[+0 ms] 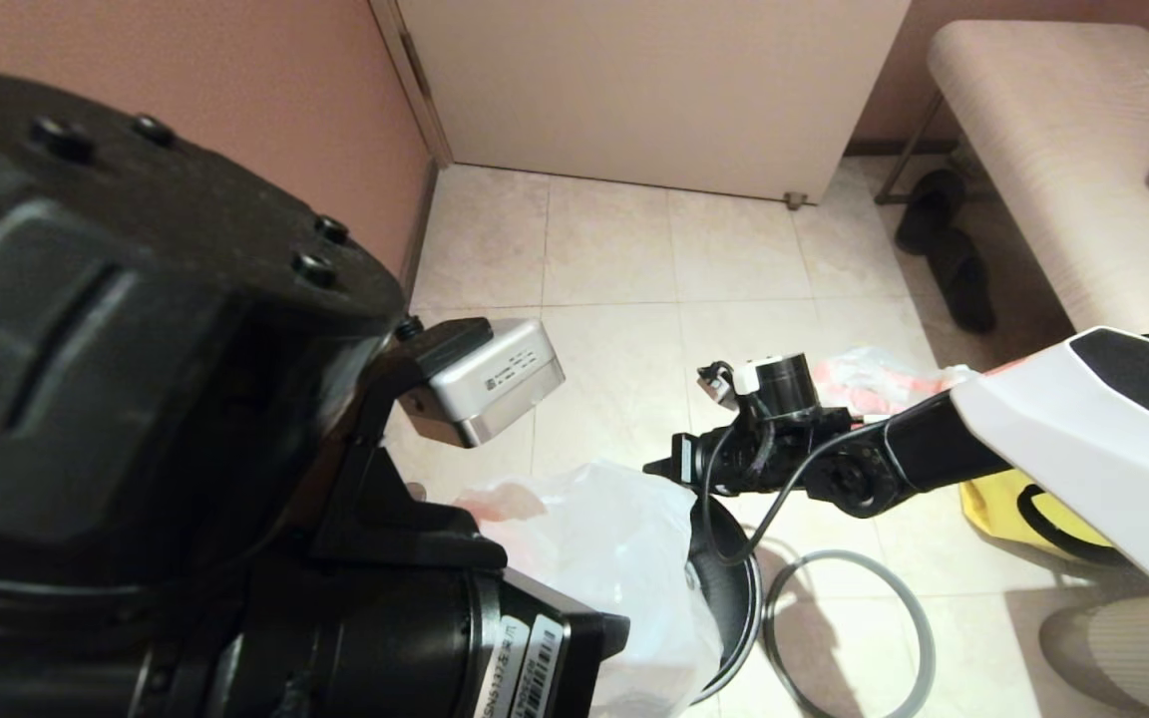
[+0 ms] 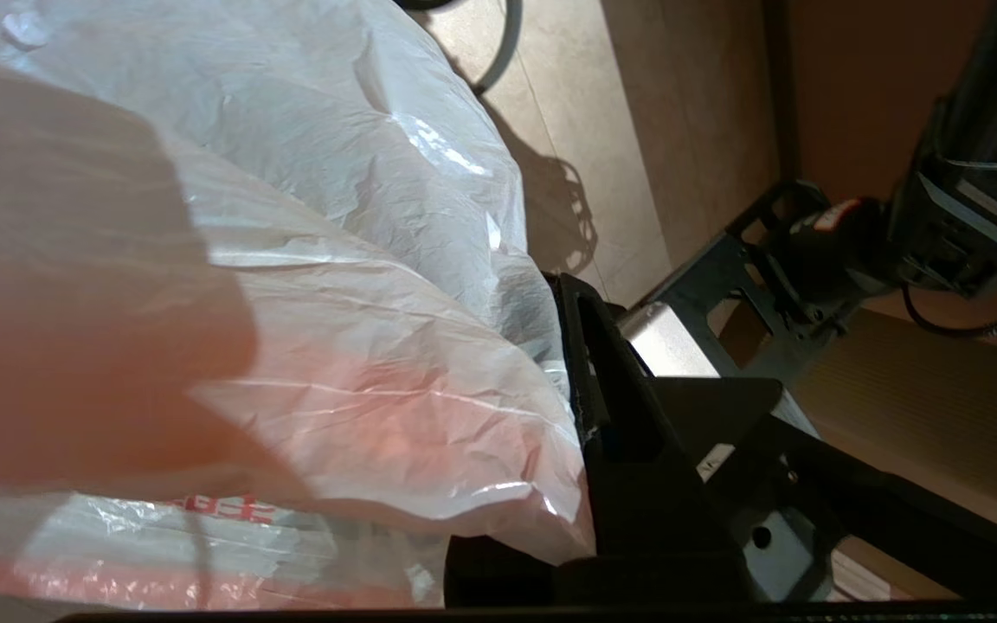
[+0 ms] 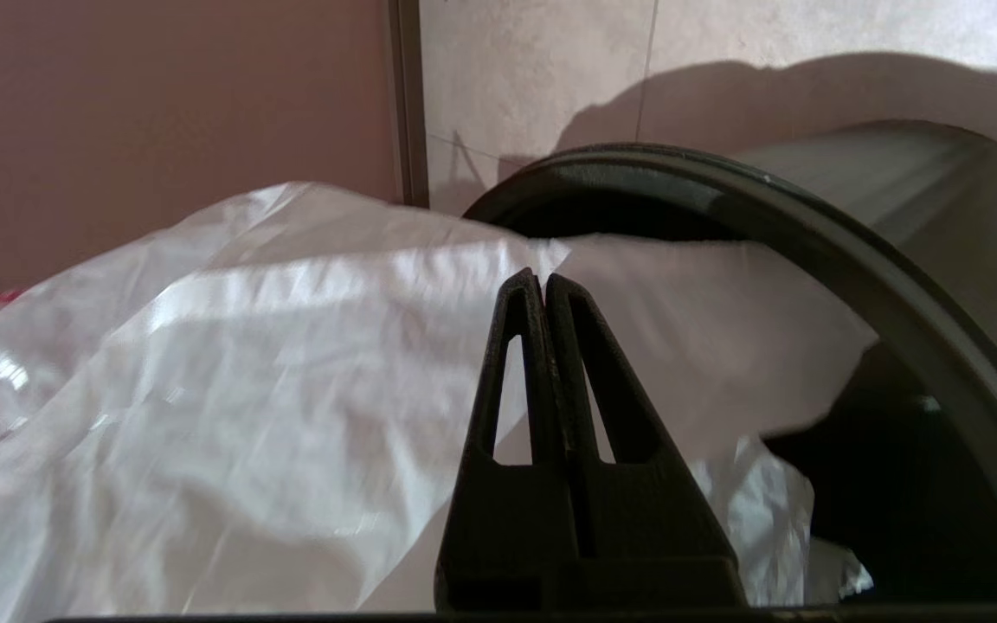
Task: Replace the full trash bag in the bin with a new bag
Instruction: Put the new garbage bag on the trash can
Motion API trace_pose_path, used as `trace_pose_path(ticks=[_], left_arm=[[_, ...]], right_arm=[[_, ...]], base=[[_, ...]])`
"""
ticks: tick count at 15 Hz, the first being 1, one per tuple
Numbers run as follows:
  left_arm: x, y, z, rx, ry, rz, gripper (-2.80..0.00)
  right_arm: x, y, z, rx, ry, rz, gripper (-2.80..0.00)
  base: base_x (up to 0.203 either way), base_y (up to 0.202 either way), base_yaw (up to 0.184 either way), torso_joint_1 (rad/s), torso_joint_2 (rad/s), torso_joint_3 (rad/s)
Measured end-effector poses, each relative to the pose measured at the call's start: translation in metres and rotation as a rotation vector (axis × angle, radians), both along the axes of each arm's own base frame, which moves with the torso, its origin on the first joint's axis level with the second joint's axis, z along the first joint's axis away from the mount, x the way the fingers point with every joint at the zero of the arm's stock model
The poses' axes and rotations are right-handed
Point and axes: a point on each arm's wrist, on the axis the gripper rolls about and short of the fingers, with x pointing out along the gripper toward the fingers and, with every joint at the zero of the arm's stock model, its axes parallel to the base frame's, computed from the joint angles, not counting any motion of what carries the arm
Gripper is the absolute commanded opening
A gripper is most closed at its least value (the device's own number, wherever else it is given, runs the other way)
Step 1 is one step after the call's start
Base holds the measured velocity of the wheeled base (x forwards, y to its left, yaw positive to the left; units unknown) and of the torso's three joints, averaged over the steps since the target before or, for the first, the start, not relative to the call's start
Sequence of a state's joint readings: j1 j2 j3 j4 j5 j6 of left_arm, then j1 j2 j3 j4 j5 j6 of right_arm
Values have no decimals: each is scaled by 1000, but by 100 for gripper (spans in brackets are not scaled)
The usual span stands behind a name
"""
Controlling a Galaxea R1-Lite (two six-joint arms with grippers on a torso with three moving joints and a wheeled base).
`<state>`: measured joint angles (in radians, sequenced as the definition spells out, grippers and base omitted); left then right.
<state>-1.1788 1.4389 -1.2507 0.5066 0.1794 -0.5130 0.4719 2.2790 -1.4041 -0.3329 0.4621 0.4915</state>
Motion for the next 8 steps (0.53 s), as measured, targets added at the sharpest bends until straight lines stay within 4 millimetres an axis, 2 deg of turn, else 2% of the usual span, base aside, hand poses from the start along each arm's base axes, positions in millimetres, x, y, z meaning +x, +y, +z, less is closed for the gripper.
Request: trace_pose_path(ticks=[3, 6, 8], left_arm=[[14, 4, -2, -9, -3, 62, -280], [26, 6, -7, -46, -21, 111, -280], [33, 7, -15, -63, -29, 137, -280]], right_arm=[[-18, -8, 5, -25, 49, 11, -280], [-27, -7, -14, -85, 132, 35, -280], [-30, 5, -31, -110, 164, 69, -280]], base=[[0, 0, 0, 0, 0, 0], [0, 0, 0, 0, 0, 0], [0, 0, 0, 0, 0, 0]])
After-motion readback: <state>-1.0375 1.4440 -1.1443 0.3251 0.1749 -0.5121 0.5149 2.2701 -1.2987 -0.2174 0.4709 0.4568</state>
